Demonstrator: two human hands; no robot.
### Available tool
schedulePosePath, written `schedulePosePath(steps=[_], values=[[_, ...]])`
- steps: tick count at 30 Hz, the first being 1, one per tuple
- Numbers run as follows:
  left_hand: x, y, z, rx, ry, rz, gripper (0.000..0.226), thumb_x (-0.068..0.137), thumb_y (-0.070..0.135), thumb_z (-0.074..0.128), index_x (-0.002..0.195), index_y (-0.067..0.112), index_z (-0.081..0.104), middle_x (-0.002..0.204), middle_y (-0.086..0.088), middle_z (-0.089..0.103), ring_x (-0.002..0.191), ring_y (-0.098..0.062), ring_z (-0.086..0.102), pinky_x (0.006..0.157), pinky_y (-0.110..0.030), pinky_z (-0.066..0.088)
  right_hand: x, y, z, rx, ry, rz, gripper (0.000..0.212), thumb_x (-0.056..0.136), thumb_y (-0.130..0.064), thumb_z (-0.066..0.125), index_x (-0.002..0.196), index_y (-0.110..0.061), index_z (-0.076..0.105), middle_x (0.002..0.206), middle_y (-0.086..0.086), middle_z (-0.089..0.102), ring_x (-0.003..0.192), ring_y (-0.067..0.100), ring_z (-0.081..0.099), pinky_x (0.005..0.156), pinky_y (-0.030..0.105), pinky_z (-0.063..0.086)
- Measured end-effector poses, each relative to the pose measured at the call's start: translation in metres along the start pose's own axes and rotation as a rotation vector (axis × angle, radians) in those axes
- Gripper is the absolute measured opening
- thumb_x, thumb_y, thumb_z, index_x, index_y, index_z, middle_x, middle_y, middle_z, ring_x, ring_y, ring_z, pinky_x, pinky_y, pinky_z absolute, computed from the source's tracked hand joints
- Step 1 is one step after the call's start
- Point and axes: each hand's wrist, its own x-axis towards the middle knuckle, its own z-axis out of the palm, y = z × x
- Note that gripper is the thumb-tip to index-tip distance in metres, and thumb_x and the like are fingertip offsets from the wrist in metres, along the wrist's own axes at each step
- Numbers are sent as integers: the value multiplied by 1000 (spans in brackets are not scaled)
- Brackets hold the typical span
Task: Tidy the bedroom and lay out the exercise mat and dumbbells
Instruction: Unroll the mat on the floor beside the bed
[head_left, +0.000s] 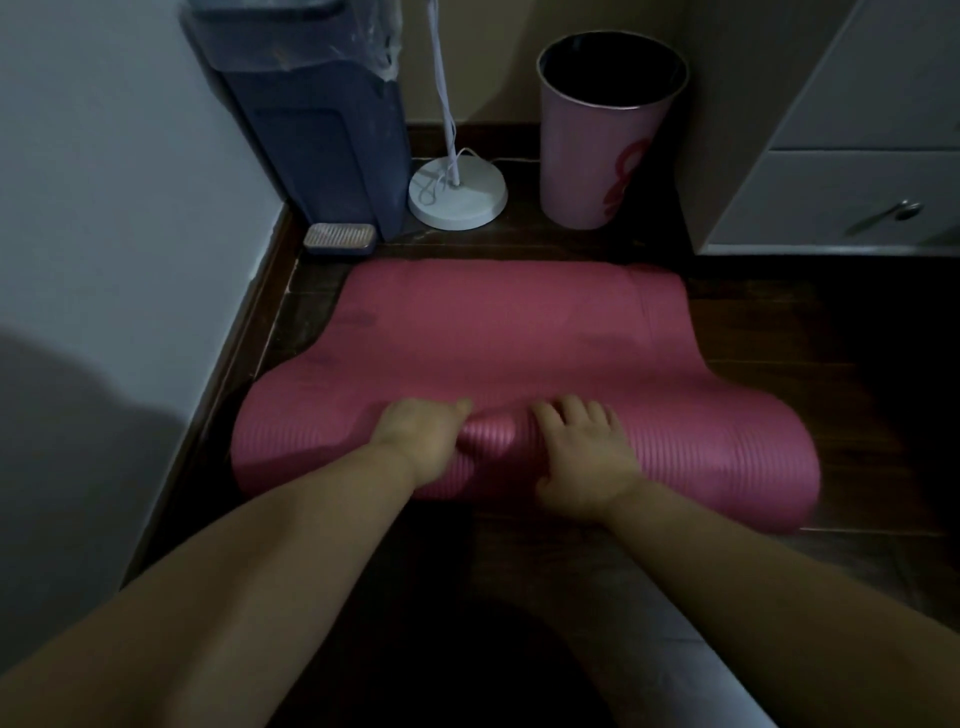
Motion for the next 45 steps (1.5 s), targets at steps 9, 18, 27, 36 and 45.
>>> schedulePosePath(steps=[9,18,27,36,45], values=[[4,-5,-4,-85,-31,-3,37,89,31,54,125,22,46,123,-11,61,112,-34,56,87,-32,43,19,16,-2,-19,-56,12,73,72,-38,70,137,-26,40,128,6,56,120,29,50,111,40,25],[8,-15,-25,-217,-52,1,39,91,38,54,125,20,45,122,-9,59,110,-31,55,83,-30,39,37,44,-38,186,-238,32,31,75,-33,72,103,-20,66,109,7,67,101,26,59,78,28,41],[9,15,13,-100,-51,-65,54,89,22,39,142,23,32,140,-10,34,127,-31,33,107,-44,26,20,31,0,-30,147,263,52,81,-49,63,119,-15,52,120,10,51,114,31,45,92,41,41],[2,17,27,156,-268,95,139,50,69,76,148,24,-11,153,-14,12,141,-35,14,113,-56,12,-16,13,29,-160,-336,45,141,57,-66,75,147,-16,-21,156,16,0,144,35,1,113,58,5],[0,10,16,-79,-346,98,104,45,75,72,130,25,43,127,1,56,113,-23,55,97,-35,38,9,37,16,-17,-411,-117,114,55,-51,79,147,-22,19,133,4,54,122,23,50,113,40,21]])
